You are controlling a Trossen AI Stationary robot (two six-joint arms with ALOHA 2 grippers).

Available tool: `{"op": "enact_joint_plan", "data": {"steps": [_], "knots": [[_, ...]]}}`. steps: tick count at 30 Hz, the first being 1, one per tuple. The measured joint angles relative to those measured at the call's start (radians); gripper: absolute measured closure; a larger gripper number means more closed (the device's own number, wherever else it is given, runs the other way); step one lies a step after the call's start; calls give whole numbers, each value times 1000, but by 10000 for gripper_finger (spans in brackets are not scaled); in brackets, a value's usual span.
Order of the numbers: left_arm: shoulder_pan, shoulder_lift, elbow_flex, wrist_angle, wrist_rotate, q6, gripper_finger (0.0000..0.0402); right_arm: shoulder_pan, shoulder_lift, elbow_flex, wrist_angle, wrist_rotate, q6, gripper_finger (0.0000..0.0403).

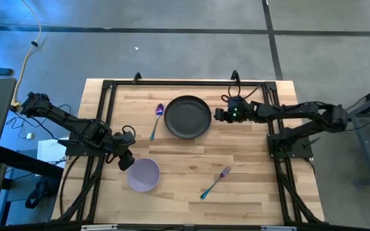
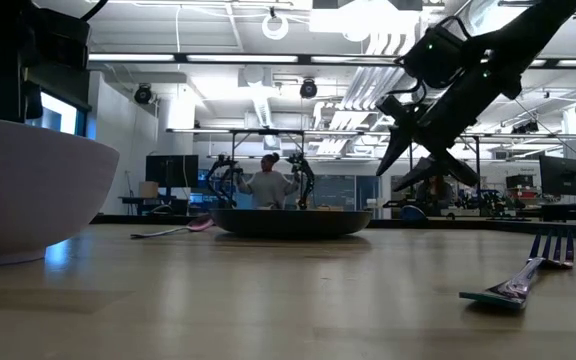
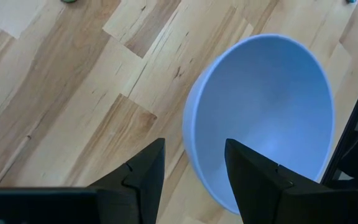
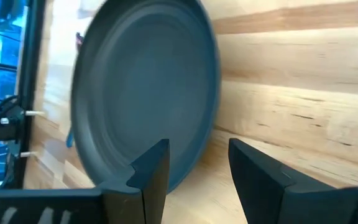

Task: Set table place
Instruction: Move the black plate to the center

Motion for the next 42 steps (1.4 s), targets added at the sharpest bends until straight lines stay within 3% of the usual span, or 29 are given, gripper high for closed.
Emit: {"op": "enact_joint_plan", "data": {"steps": [11, 29, 42], "knots": [[0, 0, 0, -3, 0, 2, 245, -2, 147, 0, 147, -69, 26, 247], [0, 0, 0, -5, 8, -6, 245, -11, 281, 84, 125, -76, -8, 247], [0, 0, 0, -6, -13, 1, 245, -16, 285, 86, 81, -101, -27, 247]]}}
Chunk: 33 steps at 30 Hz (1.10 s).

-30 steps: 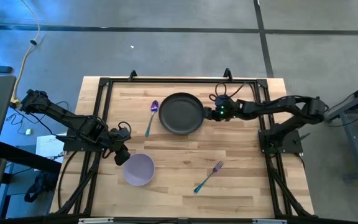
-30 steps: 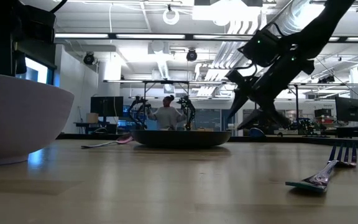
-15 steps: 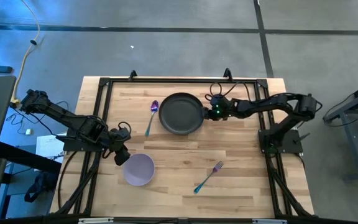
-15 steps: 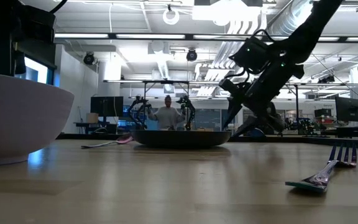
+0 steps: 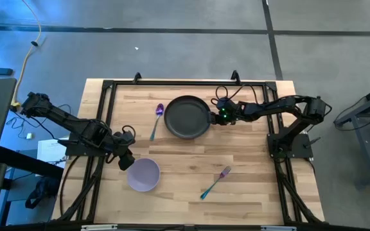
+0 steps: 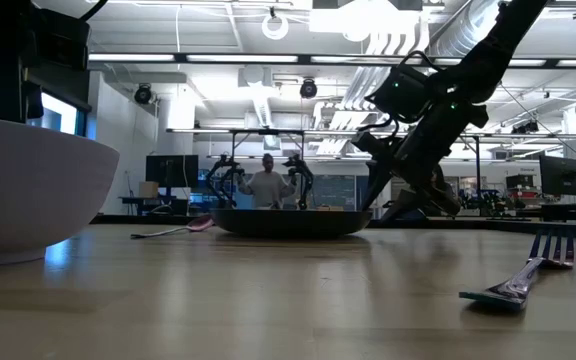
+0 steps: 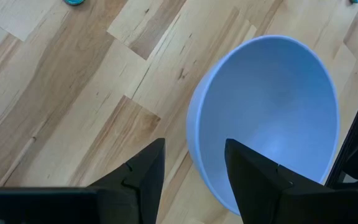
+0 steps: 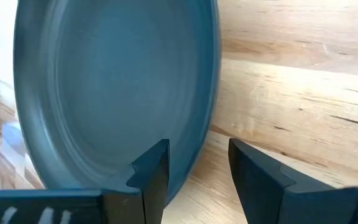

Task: Set table place
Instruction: Move the black plate to the center

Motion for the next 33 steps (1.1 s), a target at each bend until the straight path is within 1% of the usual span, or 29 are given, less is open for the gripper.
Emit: {"op": "enact_joint_plan", "data": {"steps": [33], "knots": [[0, 0, 0, 1, -1, -9, 245, 0, -1, 0, 23, -16, -4, 247]]}}
